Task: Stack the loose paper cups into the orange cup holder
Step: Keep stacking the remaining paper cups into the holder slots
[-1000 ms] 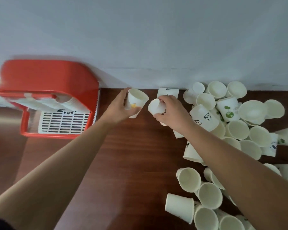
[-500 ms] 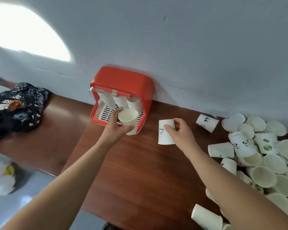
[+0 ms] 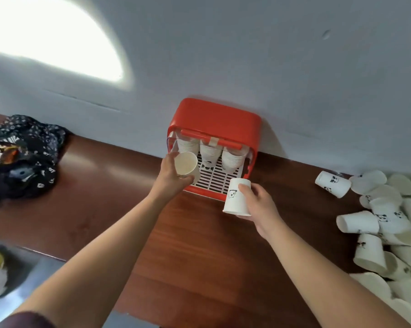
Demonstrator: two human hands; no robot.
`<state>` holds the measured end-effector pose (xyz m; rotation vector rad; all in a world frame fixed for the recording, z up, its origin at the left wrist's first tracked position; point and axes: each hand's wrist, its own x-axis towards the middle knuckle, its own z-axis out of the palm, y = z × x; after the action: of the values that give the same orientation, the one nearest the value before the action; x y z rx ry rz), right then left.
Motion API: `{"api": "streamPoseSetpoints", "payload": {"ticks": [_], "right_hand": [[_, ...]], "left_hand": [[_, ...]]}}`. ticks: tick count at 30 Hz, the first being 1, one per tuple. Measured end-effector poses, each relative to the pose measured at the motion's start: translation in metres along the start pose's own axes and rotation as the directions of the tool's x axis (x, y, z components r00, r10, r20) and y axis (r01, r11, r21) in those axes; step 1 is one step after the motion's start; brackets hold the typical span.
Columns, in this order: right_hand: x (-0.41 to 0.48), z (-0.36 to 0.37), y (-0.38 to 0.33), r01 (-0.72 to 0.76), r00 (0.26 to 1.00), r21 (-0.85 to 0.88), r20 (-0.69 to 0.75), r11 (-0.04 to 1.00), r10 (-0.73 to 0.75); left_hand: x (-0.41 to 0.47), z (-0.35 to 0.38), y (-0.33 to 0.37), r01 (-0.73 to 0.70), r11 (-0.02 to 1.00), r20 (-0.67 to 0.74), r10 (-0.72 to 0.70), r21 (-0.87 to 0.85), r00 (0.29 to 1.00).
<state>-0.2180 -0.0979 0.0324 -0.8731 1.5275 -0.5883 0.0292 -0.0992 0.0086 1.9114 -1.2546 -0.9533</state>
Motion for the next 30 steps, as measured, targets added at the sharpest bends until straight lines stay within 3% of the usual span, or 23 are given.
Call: {"api": "streamPoseSetpoints", "payload": {"ticks": [9, 17, 22, 24, 26, 28, 30], "right_hand": [[0.002, 0.040, 0.012, -0.081, 0.993, 0.042, -0.085, 0.996, 0.085], [0.010, 0.045, 0.005, -0.118, 0.991, 0.177, -0.043, 0.977, 0.128], [0.013, 0.054, -0.013, -0.157, 0.985, 0.420, 0.007, 0.894, 0.170], [0.015, 0.061, -0.021, -0.199, 0.978, 0.544, 0.058, 0.815, 0.200], [0.013, 0.071, -0.029, -0.241, 0.970, 0.628, 0.126, 0.740, 0.208], [0.010, 0.082, -0.035, -0.260, 0.966, 0.665, 0.181, 0.700, 0.187], [0.006, 0.095, -0.042, -0.279, 0.959, 0.687, 0.227, 0.671, 0.167]], "left_hand": [[0.045, 0.004, -0.029, -0.090, 0.955, 0.164, 0.044, 0.284, 0.985], [0.052, 0.009, -0.043, -0.139, 0.940, 0.278, 0.049, 0.312, 0.959], [0.035, -0.008, -0.045, -0.180, 0.959, 0.240, 0.126, 0.219, 0.963], [0.023, -0.020, -0.034, -0.139, 0.990, 0.234, 0.127, 0.033, 0.964], [0.012, -0.032, -0.022, -0.066, 0.975, 0.340, 0.136, -0.211, 0.931], [0.004, -0.038, -0.017, -0.053, 0.955, 0.419, 0.178, -0.293, 0.891], [0.001, -0.040, -0.015, -0.092, 0.949, 0.392, 0.211, -0.302, 0.895]]}}
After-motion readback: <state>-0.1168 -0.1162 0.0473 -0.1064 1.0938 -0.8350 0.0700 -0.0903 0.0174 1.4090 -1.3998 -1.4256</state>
